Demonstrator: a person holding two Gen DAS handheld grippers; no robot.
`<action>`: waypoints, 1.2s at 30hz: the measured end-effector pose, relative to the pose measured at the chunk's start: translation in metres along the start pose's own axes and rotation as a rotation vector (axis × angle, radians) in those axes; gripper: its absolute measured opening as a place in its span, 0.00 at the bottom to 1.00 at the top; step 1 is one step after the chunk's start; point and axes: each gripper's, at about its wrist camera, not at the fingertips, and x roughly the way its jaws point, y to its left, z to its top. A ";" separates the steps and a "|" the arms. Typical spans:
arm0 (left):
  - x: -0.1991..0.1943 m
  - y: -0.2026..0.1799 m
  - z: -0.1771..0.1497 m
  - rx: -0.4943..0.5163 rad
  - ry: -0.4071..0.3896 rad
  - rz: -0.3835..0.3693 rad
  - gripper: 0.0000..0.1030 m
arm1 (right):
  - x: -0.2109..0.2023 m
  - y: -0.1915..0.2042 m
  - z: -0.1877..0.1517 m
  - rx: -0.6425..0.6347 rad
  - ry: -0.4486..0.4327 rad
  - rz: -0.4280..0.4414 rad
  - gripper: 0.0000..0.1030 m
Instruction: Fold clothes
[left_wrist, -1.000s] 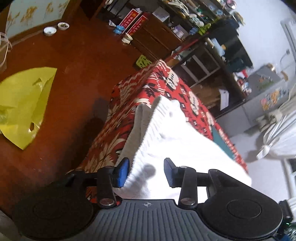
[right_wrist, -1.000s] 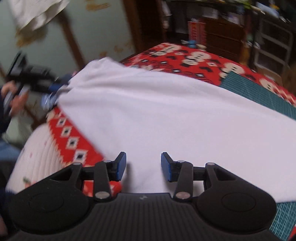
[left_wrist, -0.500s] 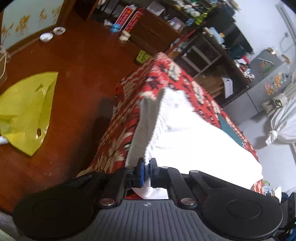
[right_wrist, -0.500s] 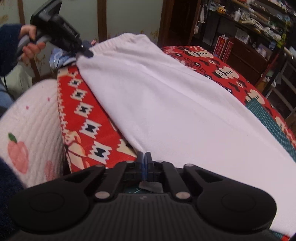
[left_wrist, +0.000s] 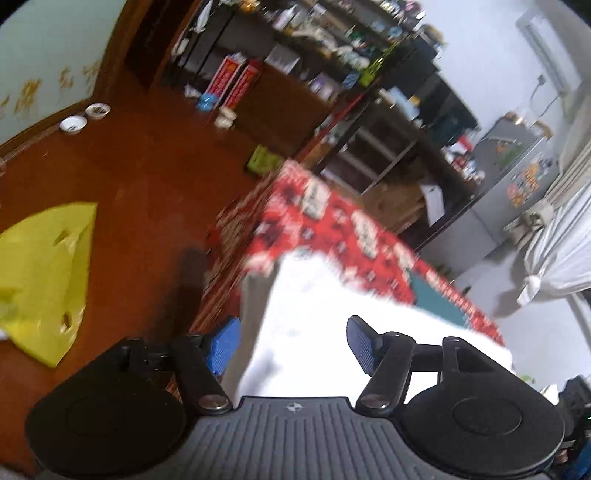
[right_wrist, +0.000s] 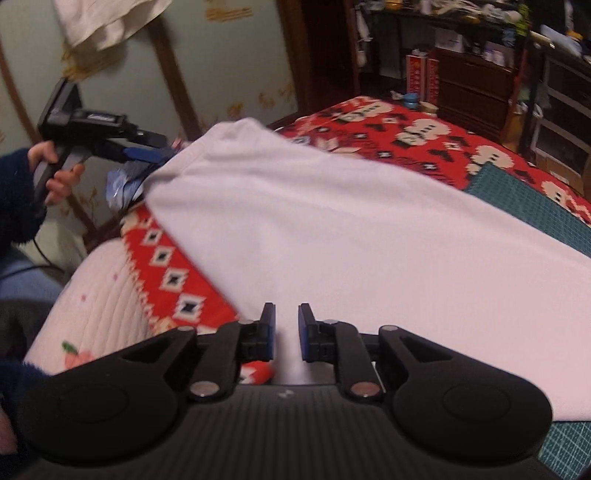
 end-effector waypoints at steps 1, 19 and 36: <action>0.010 -0.002 0.009 -0.009 0.004 -0.009 0.64 | 0.001 -0.008 0.004 0.024 -0.005 -0.008 0.14; 0.088 0.015 0.031 -0.164 0.001 0.127 0.15 | 0.058 -0.058 0.013 0.243 -0.029 -0.015 0.16; 0.062 -0.047 0.036 0.016 -0.069 0.052 0.18 | 0.050 -0.063 0.011 0.303 -0.093 -0.019 0.14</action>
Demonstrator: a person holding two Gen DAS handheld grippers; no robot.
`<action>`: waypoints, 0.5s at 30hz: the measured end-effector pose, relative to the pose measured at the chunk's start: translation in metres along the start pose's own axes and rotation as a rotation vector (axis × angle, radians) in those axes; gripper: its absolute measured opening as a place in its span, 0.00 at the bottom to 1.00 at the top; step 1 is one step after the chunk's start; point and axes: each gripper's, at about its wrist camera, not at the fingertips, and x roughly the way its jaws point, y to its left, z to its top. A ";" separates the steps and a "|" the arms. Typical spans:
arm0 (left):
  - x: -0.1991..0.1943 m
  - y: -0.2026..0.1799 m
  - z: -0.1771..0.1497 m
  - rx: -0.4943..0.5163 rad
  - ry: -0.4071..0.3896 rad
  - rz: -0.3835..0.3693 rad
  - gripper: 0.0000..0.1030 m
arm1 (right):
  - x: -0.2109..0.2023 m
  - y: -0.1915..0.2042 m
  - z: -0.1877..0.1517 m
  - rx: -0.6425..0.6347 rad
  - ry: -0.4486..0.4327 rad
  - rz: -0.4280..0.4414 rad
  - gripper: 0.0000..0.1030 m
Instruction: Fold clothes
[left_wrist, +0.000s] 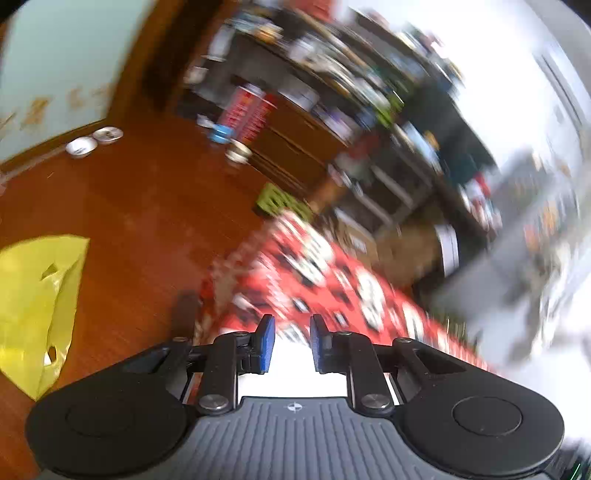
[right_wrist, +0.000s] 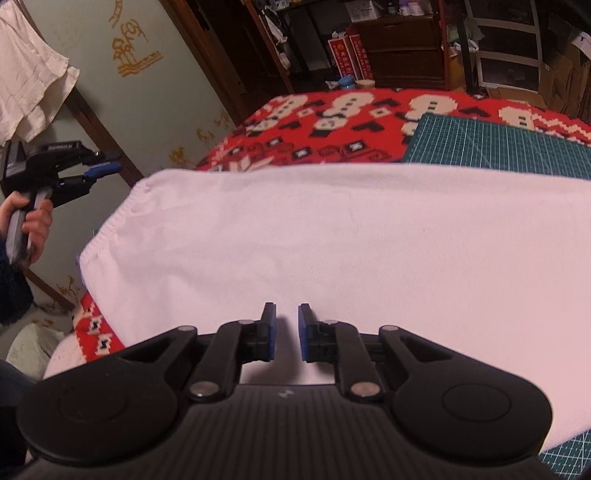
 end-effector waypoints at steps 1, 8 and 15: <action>0.008 -0.013 -0.007 0.039 0.033 -0.012 0.18 | -0.002 0.001 0.005 -0.004 -0.024 -0.010 0.14; 0.065 -0.050 -0.049 0.253 0.073 0.137 0.18 | 0.018 -0.011 0.042 0.013 -0.115 -0.150 0.16; 0.062 0.005 -0.035 0.159 0.042 0.221 0.03 | 0.062 -0.035 0.062 0.009 -0.106 -0.241 0.11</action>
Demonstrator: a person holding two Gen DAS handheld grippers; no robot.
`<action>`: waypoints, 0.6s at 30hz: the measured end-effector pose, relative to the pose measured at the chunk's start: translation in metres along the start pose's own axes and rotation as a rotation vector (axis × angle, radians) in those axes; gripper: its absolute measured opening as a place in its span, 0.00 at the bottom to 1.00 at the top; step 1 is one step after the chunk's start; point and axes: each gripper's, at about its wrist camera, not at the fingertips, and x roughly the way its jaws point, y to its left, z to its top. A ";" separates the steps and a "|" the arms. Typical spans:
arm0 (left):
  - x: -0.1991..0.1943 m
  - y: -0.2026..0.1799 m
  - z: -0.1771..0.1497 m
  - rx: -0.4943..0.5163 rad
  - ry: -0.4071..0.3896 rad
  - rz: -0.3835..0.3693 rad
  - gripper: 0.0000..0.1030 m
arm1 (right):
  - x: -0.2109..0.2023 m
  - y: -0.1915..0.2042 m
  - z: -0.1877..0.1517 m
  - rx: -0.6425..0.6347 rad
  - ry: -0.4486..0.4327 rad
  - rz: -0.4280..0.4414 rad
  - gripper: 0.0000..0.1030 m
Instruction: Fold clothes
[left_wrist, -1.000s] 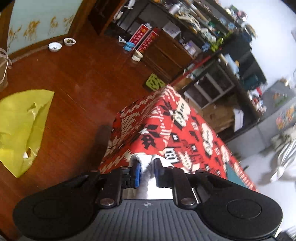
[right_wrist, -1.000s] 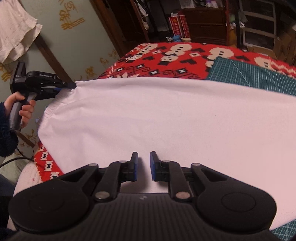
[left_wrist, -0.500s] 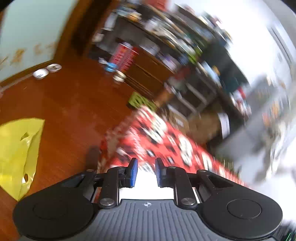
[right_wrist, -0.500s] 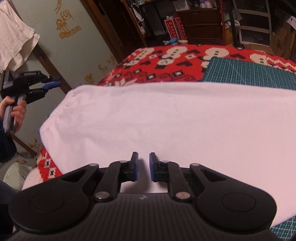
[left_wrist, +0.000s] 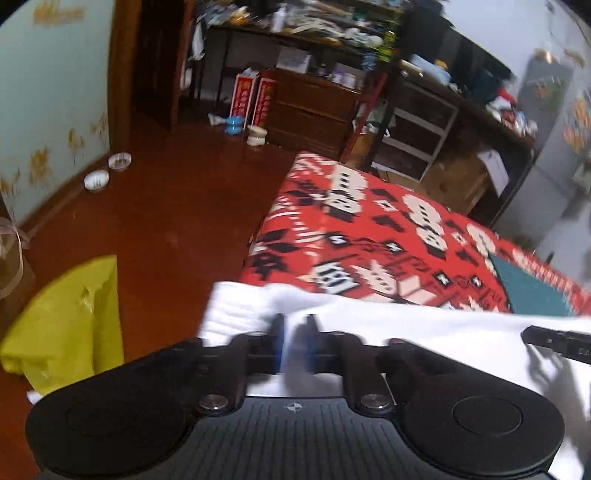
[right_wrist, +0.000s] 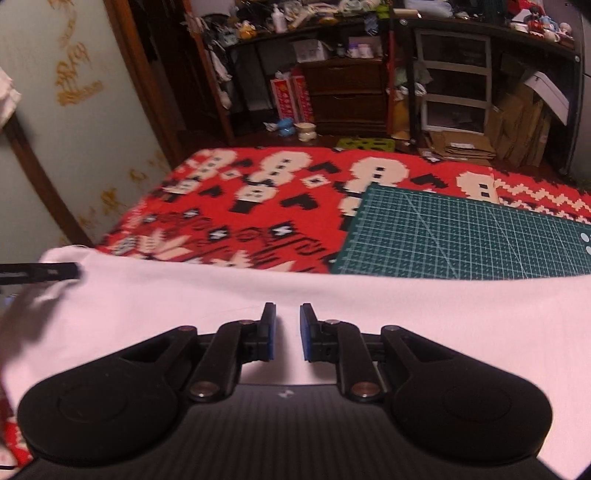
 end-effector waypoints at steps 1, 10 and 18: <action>0.000 0.007 0.001 -0.025 0.005 -0.018 0.03 | 0.004 -0.003 0.003 0.007 -0.003 -0.005 0.11; -0.019 -0.016 0.001 -0.003 -0.055 -0.100 0.25 | 0.009 0.027 0.019 -0.036 -0.020 0.038 0.16; 0.010 -0.031 -0.001 0.112 -0.009 0.002 0.29 | 0.043 0.088 0.021 -0.126 0.046 0.119 0.16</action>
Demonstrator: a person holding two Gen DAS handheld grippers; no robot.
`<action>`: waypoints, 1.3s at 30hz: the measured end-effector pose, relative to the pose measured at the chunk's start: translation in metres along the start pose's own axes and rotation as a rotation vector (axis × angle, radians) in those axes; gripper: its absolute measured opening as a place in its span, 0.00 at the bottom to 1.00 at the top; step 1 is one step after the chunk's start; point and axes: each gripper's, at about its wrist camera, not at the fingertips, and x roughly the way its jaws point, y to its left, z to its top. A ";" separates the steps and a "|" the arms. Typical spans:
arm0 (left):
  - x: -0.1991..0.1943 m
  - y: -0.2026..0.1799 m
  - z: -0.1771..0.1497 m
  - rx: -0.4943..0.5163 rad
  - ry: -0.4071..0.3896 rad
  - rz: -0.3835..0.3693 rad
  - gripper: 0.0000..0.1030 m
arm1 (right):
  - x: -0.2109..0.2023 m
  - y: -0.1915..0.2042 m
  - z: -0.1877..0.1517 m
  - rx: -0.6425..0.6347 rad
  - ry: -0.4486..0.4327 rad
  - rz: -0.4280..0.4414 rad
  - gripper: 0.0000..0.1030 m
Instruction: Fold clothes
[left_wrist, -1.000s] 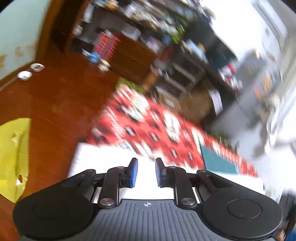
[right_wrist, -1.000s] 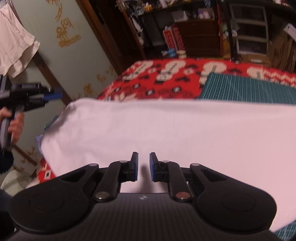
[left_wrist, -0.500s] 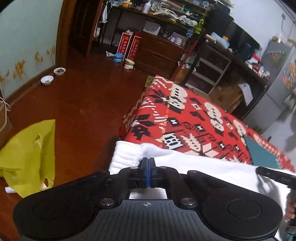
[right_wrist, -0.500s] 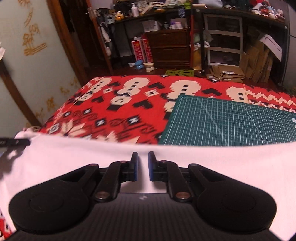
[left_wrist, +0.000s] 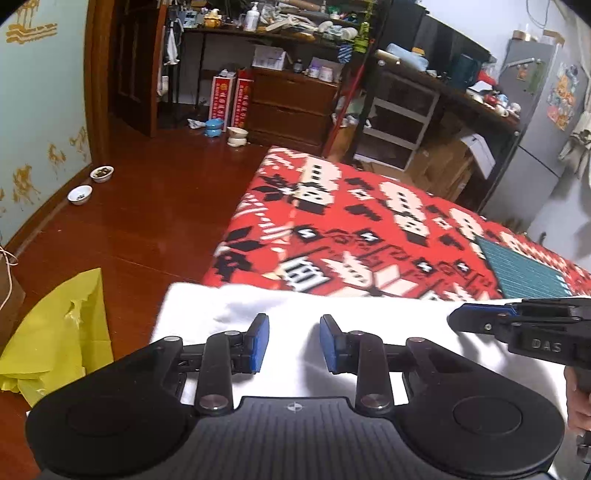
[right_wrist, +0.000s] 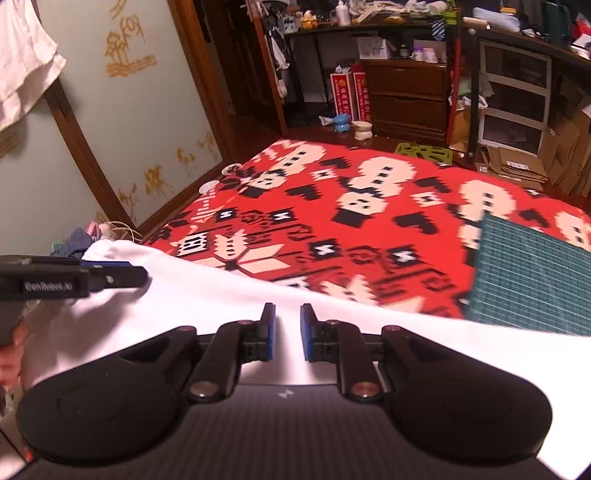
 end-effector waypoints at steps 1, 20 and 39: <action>0.000 0.003 0.001 -0.007 -0.003 0.003 0.29 | 0.007 0.002 0.002 0.000 0.000 -0.008 0.16; -0.053 -0.007 -0.044 0.123 0.075 -0.025 0.21 | -0.030 0.084 -0.038 -0.085 0.049 0.176 0.17; -0.097 0.012 -0.078 0.052 0.067 0.040 0.25 | -0.069 0.107 -0.090 -0.114 0.062 0.183 0.18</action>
